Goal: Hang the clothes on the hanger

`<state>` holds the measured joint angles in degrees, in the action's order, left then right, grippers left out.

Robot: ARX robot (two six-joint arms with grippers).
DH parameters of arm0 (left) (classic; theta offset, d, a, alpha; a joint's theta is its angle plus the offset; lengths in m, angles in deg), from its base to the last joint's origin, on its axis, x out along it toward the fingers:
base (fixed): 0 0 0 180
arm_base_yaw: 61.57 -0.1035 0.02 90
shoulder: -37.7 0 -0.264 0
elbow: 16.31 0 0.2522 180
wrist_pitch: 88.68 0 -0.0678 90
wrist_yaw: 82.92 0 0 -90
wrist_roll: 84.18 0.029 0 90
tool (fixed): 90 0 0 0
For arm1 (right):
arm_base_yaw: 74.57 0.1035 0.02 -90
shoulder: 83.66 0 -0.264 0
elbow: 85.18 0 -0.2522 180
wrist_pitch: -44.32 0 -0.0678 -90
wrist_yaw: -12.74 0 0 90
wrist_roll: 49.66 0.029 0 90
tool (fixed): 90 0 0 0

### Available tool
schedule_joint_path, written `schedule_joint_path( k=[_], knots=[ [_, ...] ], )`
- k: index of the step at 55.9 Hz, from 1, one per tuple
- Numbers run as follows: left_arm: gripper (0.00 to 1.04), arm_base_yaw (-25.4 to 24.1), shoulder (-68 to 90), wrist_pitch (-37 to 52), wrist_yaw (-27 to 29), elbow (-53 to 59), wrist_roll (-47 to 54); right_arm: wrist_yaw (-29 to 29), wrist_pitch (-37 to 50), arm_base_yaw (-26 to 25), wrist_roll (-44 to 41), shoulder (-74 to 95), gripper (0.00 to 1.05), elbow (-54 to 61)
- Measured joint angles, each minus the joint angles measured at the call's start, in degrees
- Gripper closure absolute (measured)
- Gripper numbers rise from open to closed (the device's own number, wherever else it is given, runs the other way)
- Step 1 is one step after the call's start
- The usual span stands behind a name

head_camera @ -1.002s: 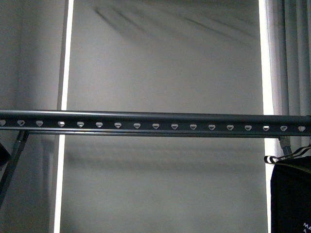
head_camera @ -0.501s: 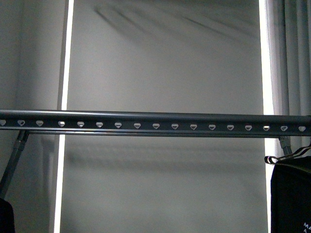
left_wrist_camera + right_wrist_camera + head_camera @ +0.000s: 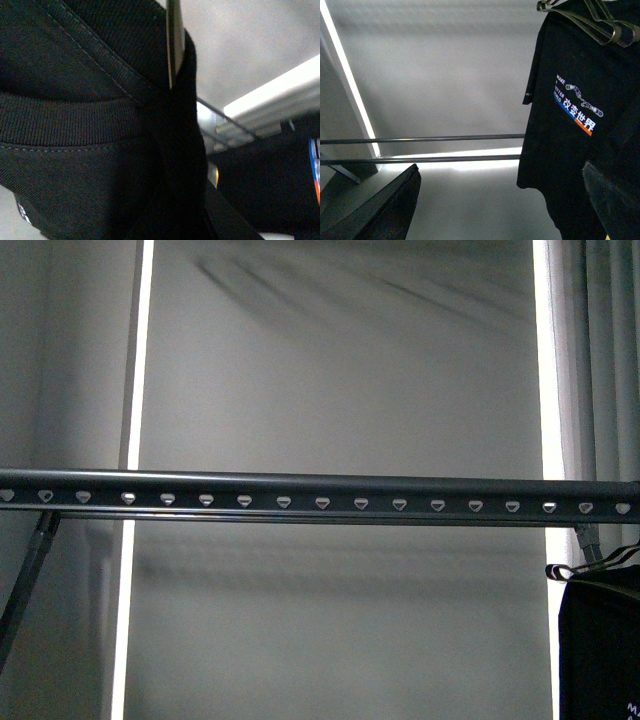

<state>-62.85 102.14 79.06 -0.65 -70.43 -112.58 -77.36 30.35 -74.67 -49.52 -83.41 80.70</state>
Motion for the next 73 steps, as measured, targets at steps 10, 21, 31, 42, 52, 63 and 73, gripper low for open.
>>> schedule_joint_path(
  k=[10,21,31,42,52,63,73],
  knots=[
    [1.01,7.54,-2.23,-2.45,-11.06,0.15,13.7,0.0,0.0,0.0,0.0,0.0,0.07,0.0],
    [1.01,17.79,-2.14,-12.35,-23.8,-1.62,36.59,0.0,0.0,0.0,0.0,0.0,0.07,0.0],
    [1.01,20.15,0.83,-7.91,-24.98,-3.08,59.78,0.0,0.0,0.0,0.0,0.0,0.07,0.0],
    [1.01,19.26,4.48,0.17,-28.28,-5.64,84.13,0.0,0.0,0.0,0.0,0.0,0.07,0.0],
    [1.01,15.8,11.17,3.8,-26.21,-6.82,116.83,0.02,0.0,0.0,0.0,0.0,0.07,0.0],
    [1.01,15.04,14.4,8.68,-25.97,-7.89,127.84,0.0,0.0,0.0,0.0,0.0,0.07,0.0],
    [1.01,15.39,14.88,14.43,-25.73,-8.74,130.25,0.0,0.0,0.0,0.0,0.0,0.07,0.0]
  ],
)
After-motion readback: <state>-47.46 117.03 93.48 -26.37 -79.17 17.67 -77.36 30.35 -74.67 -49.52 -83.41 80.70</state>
